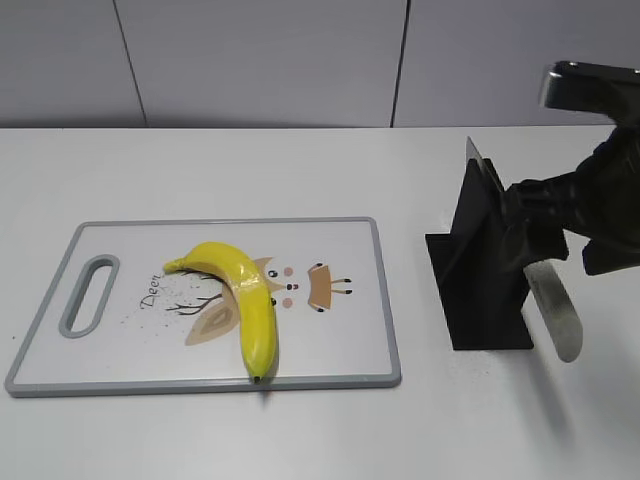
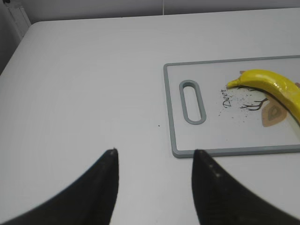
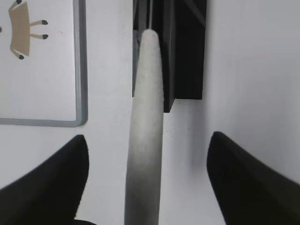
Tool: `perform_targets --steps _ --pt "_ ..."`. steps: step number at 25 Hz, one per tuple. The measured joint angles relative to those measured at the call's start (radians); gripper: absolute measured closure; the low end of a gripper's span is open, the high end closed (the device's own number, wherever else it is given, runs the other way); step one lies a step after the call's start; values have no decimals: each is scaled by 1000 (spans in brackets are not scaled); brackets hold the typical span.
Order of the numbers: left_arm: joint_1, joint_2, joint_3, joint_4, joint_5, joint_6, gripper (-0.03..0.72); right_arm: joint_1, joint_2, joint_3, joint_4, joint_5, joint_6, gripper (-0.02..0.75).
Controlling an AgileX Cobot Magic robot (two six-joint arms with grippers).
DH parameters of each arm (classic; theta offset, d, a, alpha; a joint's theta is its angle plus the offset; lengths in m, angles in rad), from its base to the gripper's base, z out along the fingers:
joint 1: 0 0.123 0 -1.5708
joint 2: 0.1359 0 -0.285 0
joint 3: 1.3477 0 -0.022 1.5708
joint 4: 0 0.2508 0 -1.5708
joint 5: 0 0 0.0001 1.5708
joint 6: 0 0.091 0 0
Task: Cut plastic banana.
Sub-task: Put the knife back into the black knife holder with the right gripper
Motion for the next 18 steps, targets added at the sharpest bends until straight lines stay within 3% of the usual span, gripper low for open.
perform_targets --steps 8,18 --pt "0 0 0 0 0 -1 198 0 -236 13 11 154 -230 118" --pt "0 0 0 -1 0 -1 188 0 -759 295 9 187 -397 148"
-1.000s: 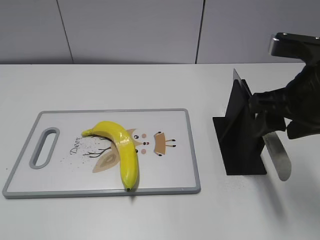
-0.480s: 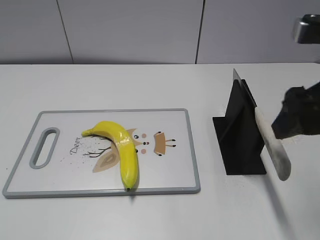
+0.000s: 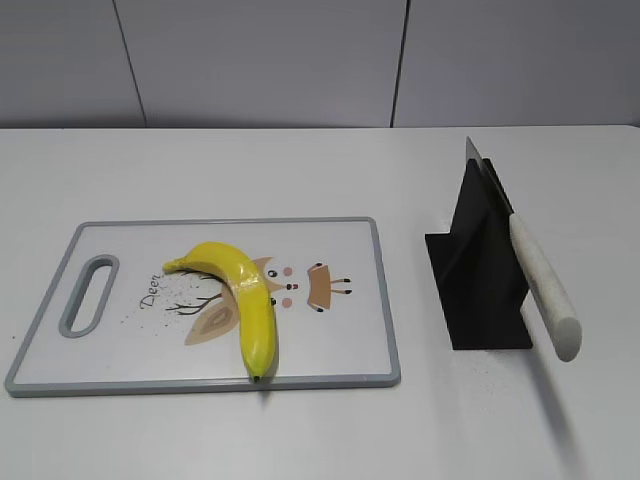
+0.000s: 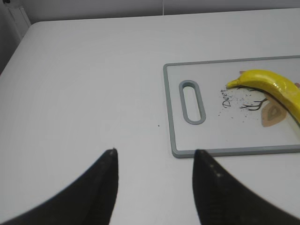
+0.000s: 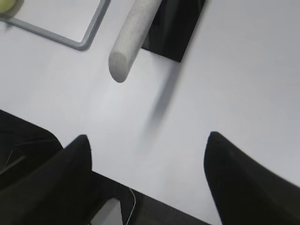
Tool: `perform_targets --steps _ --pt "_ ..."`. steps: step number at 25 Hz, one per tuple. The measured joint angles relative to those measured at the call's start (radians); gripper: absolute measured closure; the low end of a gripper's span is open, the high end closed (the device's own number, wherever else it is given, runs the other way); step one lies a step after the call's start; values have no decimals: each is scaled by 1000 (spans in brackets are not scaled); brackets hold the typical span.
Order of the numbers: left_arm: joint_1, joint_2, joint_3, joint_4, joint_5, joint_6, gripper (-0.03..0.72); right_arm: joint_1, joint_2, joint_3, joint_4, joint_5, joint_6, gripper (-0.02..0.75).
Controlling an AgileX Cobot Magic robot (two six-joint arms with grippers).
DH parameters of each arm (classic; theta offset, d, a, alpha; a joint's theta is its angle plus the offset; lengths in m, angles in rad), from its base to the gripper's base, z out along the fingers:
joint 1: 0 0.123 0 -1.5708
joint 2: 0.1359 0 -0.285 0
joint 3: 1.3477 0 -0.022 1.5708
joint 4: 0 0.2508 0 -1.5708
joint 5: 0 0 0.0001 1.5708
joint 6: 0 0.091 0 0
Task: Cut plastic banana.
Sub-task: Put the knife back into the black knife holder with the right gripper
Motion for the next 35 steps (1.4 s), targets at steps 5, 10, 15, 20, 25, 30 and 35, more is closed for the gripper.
perform_targets --steps 5,10,15,20,25,30,35 --pt "0 0 1 -1 0 0 188 0 -243 73 -11 35 -7 149" --pt "0 0 1 -2 -2 -1 188 0 -398 105 -24 72 -9 149" --pt "0 0 1 -2 -2 -3 188 0 -511 105 -24 75 -9 149" --pt "0 0 2 -2 -3 -3 188 -1 -623 105 -12 77 -9 149" --pt "0 0 4 -4 -3 -3 188 -63 -630 105 15 76 -9 149" --pt "0 0 5 -5 -3 -3 188 -258 -630 105 20 76 -15 149" --pt "0 0 5 -5 -3 -3 188 -393 -630 105 20 76 -10 149"
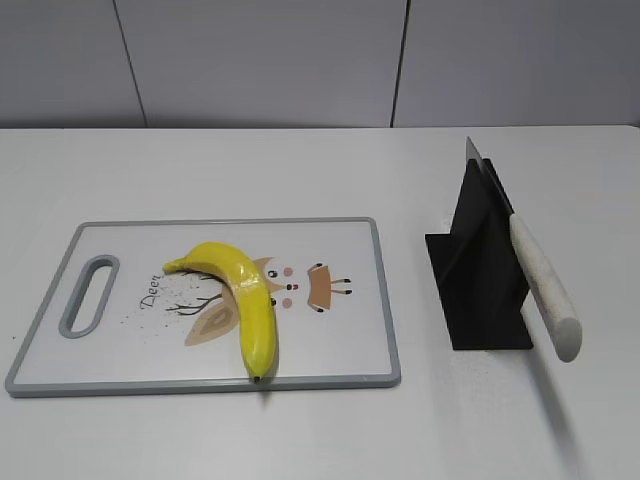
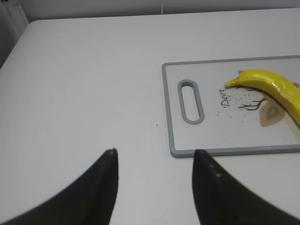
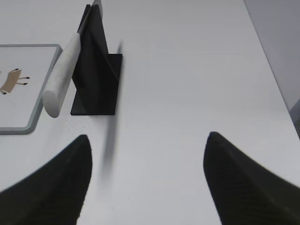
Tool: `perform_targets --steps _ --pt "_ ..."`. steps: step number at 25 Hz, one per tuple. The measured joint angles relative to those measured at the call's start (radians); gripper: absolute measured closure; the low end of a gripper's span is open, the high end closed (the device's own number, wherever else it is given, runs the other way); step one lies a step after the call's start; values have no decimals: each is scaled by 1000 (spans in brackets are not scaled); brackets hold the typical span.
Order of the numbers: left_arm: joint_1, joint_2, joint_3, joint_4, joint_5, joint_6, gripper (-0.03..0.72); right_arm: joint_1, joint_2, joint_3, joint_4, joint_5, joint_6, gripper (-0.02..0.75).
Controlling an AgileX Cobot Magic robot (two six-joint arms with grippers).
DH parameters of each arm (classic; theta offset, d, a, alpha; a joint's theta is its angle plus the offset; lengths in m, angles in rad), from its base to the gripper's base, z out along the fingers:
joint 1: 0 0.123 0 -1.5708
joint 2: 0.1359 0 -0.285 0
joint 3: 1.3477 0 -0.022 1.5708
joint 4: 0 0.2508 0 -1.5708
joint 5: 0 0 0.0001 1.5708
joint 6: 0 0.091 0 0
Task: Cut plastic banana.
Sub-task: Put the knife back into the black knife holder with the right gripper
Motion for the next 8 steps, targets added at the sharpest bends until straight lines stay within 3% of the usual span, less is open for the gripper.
perform_targets --steps 8 --pt "0 0 0 -4 -1 0 196 -6 0 0 2 0 0 149"
